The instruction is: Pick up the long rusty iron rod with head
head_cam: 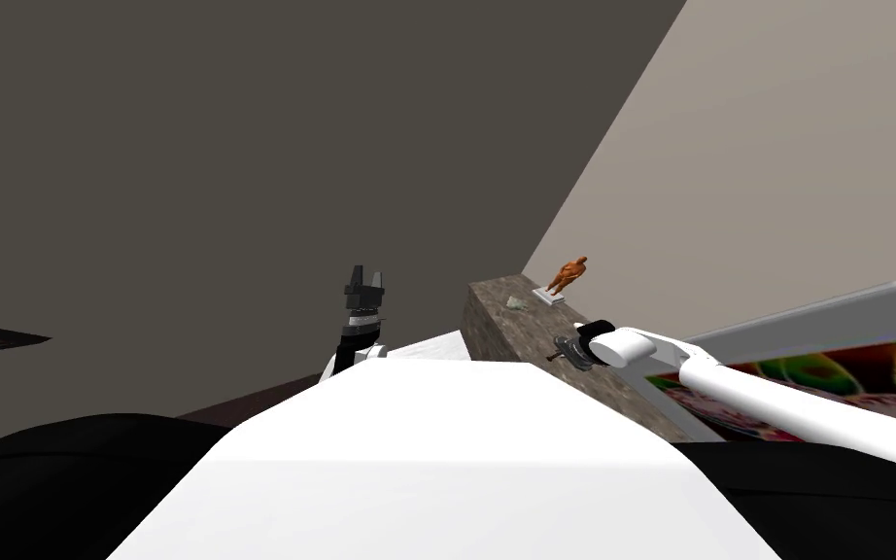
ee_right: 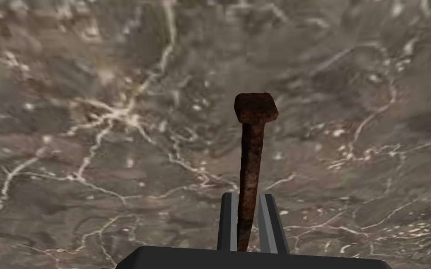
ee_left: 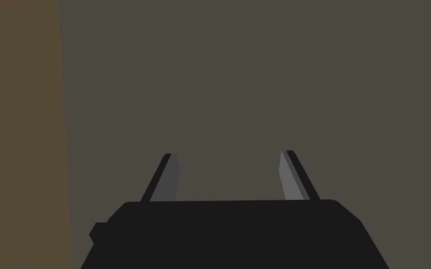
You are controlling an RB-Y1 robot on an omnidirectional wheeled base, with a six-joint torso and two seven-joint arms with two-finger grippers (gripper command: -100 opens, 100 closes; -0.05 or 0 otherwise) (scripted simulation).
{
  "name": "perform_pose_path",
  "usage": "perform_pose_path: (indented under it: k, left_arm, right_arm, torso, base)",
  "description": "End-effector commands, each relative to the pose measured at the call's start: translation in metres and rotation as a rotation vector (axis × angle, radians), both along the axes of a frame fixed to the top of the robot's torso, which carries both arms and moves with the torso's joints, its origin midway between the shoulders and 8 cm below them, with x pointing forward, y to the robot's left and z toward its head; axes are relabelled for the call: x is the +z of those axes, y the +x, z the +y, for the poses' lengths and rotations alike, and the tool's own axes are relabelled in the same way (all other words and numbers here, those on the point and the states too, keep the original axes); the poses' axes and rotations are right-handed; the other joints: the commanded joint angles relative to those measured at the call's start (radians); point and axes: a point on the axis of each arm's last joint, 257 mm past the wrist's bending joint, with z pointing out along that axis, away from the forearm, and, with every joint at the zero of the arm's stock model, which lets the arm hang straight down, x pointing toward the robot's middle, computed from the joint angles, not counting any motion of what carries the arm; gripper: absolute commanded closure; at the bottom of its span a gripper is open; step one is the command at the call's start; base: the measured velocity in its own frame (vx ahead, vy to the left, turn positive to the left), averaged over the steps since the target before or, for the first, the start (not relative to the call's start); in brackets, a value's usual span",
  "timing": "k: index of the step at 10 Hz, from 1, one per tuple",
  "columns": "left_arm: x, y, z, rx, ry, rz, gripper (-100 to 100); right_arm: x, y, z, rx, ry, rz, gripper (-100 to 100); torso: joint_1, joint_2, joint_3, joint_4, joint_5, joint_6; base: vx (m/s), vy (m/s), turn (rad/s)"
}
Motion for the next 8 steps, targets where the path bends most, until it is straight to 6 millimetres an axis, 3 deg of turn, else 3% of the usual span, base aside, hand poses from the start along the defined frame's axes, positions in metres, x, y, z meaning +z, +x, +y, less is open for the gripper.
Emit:
perform_pose_path:
  k: [1, 2, 3, 7, 8]
  left_arm:
    - [0.0, 0.0, 0.0, 0.0, 0.0, 0.0, 0]
    - [0.0, 0.0, 0.0, 0.0, 0.0, 0.0, 0]
    - [0.0, 0.0, 0.0, 0.0, 0.0, 0.0, 0]
    - [0.0, 0.0, 0.0, 0.0, 0.0, 0.0, 0]
    - [0.0, 0.0, 0.0, 0.0, 0.0, 0.0, 0]
  right_arm:
    - [0.0, 0.0, 0.0, 0.0, 0.0, 0.0, 100]
    - [0.0, 0.0, 0.0, 0.0, 0.0, 0.0, 0]
    - [0.008, 0.004, 0.006, 0.025, 0.001, 0.001, 100]
    - [0.015, 0.006, 0.013, 0.05, 0.002, 0.004, 100]
    - [0.016, 0.006, 0.014, 0.051, 0.002, 0.005, 0]
  torso:
    - [0.0, 0.0, 0.0, 0.0, 0.0, 0.0]
    - [0.0, 0.0, 0.0, 0.0, 0.0, 0.0]
    - [0.0, 0.0, 0.0, 0.0, 0.0, 0.0]
    - [0.001, -0.003, -0.002, -0.001, 0.001, 0.0]
    - [0.001, -0.002, -0.001, -0.001, 0.0, 0.0]
  base:
    - [0.0, 0.0, 0.0]
    - [0.0, 0.0, 0.0]
    - [0.051, 0.001, -0.201]
    - [0.052, 0.006, -0.115]
    - [0.0, 0.0, 0.0]
